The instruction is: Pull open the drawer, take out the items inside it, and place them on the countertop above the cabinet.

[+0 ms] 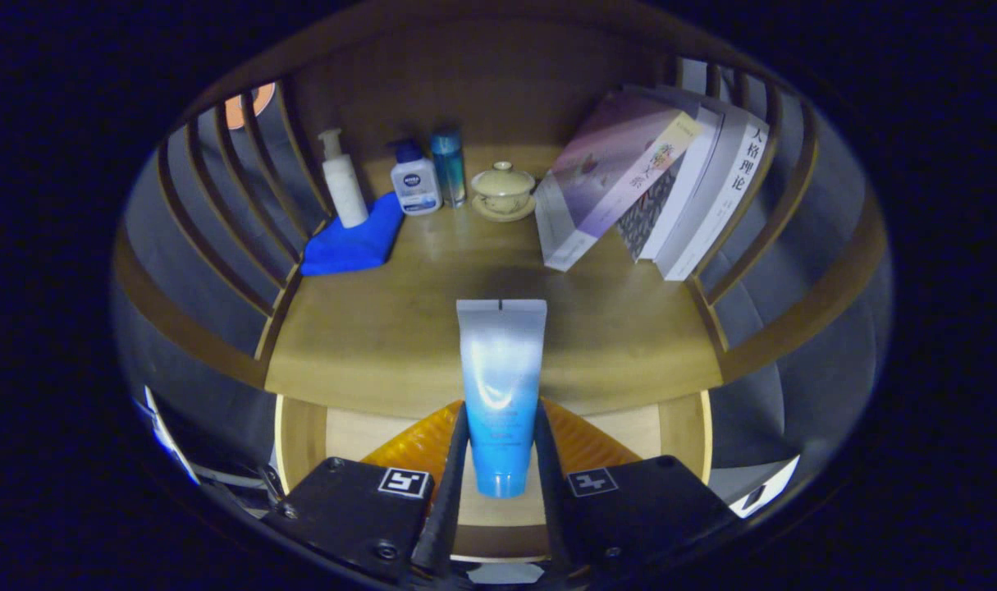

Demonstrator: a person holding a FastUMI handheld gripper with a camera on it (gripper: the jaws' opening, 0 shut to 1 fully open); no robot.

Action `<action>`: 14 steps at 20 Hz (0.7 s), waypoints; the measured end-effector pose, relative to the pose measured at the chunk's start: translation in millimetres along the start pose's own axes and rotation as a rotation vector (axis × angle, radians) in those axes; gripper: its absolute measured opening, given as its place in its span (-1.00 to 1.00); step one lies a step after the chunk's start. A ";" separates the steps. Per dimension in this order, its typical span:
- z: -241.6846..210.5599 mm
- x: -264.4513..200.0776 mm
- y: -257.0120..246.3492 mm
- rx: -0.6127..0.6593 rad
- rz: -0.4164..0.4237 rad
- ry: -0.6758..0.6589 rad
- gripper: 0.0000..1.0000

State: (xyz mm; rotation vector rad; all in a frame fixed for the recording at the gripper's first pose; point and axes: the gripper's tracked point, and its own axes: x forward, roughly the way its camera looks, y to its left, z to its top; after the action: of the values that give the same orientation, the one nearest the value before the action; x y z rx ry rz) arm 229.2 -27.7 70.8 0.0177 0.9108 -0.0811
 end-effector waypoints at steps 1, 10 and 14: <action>2.8 2.5 -2.4 -0.003 -0.003 0.001 -0.05; 11.3 45.3 7.3 0.010 0.016 0.054 -0.05; 8.6 58.7 22.8 -0.006 0.029 0.086 -0.05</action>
State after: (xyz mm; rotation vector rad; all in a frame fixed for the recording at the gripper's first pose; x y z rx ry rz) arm 273.6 -9.1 29.3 0.0290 0.9966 -0.0514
